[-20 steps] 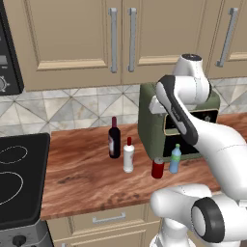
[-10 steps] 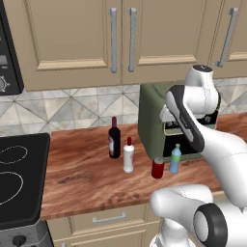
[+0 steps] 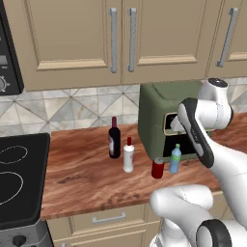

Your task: Move the drinks to the dining counter.

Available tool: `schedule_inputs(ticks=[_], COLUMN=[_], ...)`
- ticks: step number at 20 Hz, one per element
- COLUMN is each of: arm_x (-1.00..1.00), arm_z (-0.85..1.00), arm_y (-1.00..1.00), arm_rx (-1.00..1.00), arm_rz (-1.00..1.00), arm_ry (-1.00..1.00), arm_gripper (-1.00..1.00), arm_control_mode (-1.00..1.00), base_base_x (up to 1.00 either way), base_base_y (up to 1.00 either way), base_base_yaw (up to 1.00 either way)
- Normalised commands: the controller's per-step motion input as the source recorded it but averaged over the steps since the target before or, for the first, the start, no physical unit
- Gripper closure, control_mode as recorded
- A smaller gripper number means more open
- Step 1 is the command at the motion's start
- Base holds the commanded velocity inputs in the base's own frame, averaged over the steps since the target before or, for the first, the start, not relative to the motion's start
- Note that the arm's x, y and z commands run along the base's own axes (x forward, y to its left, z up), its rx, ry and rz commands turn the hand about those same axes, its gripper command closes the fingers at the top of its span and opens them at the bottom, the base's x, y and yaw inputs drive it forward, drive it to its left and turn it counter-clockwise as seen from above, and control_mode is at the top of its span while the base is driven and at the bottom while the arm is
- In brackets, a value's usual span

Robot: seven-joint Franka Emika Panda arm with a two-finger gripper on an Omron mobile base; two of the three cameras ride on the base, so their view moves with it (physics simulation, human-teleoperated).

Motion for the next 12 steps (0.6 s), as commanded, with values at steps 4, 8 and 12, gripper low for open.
schedule_inputs(ticks=[4,8,12], arm_x=[-0.01,0.0,-0.03], arm_z=[-0.41,-0.34,-0.2], arm_y=[-0.02,0.0,0.0], arm_rx=[0.0,0.0,0.01], arm_rz=[0.0,0.0,0.0], arm_ry=[-0.11,-0.02,0.0], arm_gripper=[-1.0,-1.0,-1.0], arm_control_mode=[-1.0,-1.0,-1.0], base_base_x=[0.0,0.0,0.0], base_base_y=[0.0,0.0,0.0], base_base_yaw=[0.0,0.0,0.0])
